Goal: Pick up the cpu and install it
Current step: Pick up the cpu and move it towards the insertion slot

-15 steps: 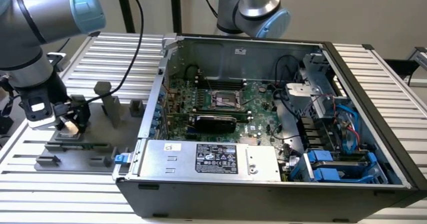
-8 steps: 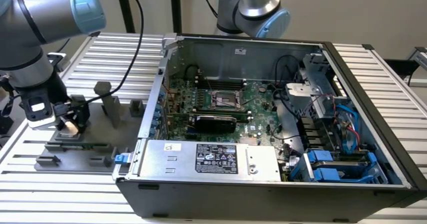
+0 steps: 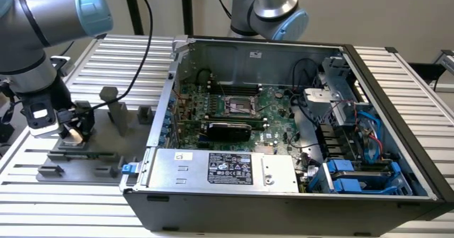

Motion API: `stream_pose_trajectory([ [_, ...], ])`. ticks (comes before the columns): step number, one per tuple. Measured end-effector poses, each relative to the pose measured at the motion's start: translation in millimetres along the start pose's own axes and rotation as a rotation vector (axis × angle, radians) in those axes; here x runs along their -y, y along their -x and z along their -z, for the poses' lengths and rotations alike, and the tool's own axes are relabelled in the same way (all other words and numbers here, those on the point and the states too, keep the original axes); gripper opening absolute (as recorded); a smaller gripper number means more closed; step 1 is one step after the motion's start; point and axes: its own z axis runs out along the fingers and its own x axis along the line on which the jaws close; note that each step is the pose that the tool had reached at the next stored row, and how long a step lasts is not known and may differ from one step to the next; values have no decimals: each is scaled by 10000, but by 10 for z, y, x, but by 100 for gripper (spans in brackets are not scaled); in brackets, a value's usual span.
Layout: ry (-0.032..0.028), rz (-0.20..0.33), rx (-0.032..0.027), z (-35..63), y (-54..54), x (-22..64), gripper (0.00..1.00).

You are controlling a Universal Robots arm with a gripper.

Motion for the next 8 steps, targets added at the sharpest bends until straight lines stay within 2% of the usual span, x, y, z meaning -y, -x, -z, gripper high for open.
stream_pose_trajectory([
  [4, -3, 0, -11, 24, 1, -1, 55],
  [8, -2, 0, -15, 157, 0, -4, 55],
])
